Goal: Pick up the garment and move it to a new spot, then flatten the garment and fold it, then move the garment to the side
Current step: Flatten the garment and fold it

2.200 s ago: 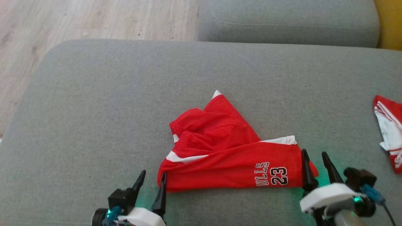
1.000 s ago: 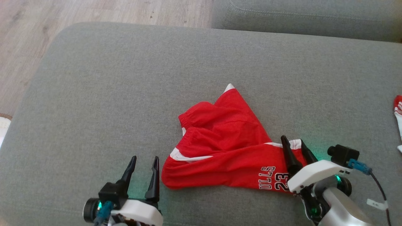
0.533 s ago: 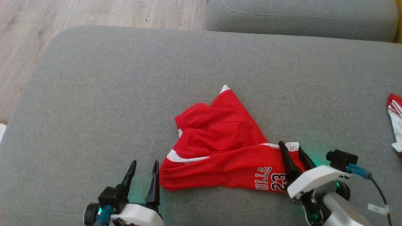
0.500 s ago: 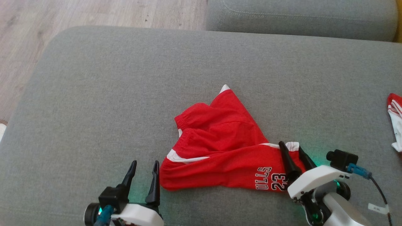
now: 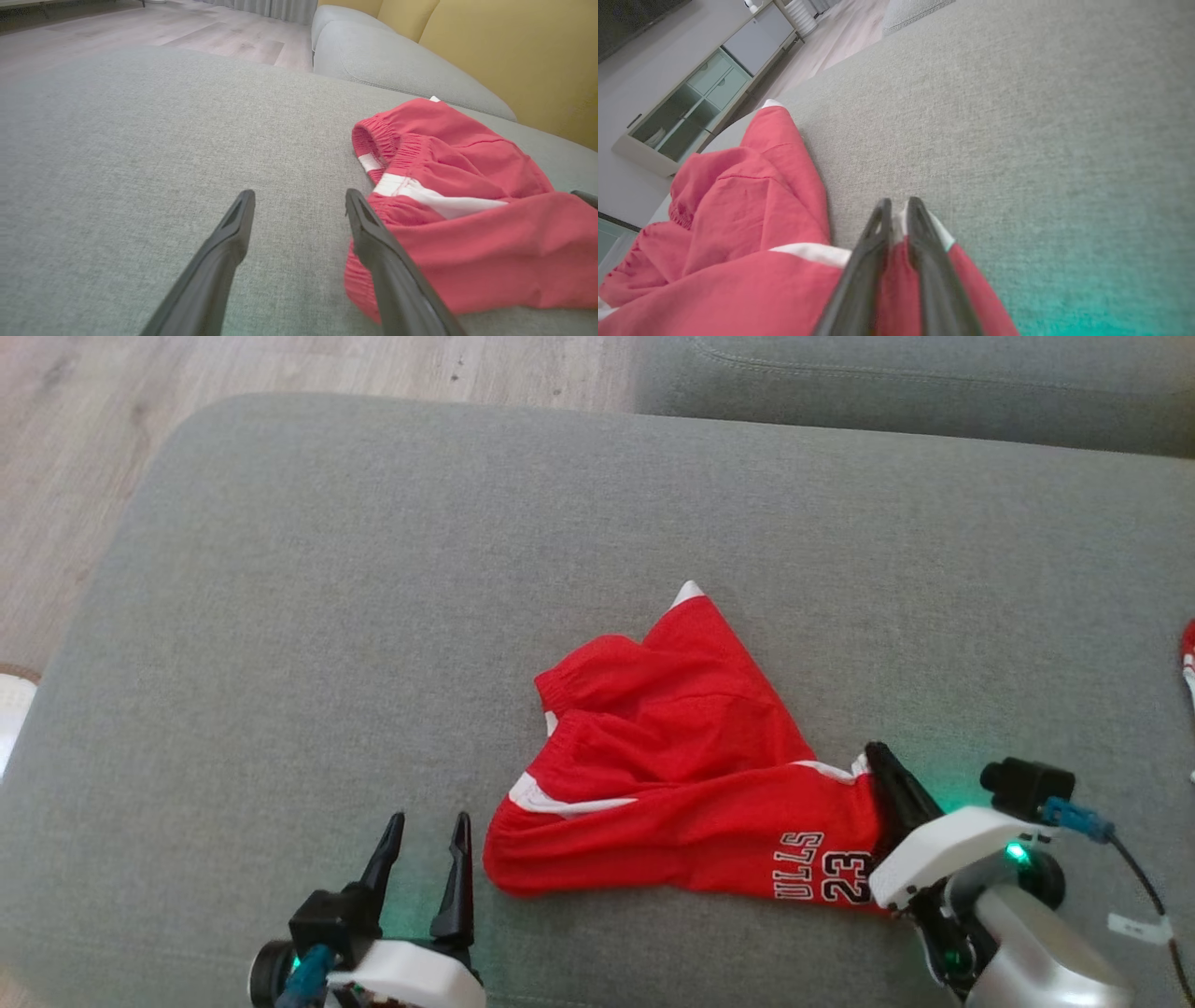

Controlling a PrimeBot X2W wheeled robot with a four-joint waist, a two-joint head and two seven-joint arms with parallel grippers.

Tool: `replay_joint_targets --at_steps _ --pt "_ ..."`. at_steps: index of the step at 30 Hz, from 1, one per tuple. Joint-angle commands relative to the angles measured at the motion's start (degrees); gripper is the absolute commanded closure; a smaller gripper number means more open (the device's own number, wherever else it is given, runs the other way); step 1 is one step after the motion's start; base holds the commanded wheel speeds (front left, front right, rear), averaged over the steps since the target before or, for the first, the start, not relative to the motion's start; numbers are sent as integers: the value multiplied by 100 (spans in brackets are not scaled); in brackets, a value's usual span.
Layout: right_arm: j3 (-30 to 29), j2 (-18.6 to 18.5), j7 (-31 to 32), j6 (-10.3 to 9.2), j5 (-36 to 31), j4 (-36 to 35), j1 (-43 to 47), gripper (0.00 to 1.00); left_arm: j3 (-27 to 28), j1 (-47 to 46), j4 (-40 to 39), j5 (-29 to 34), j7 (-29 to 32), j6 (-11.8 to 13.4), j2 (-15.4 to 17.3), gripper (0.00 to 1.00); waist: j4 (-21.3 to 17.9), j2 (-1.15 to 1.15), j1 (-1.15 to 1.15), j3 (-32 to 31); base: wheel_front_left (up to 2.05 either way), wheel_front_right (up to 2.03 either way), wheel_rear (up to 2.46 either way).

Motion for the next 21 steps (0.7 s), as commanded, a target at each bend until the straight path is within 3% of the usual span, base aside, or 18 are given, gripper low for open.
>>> replay_joint_targets --at_steps 1,10,17,21 --pt "81 -72 -72 -4 -63 -14 -92 100 130 -169 -130 -40 -56 16 -2 0 29 0 0 7 0 0 0" --pt "-409 -172 -129 -4 -480 -39 -580 100 119 -143 -128 -137 -56 44 -2 0 211 0 0 -43 0 0 0" --pt "-1450 -35 -131 -4 -1398 -1306 -1079 100 171 -81 -111 -135 -56 47 -2 0 245 0 0 -219 0 0 0" --pt "-1650 31 -132 -4 -1700 -2107 -747 100 241 11 -97 -115 -56 65 -2 0 143 0 0 -389 0 0 0"
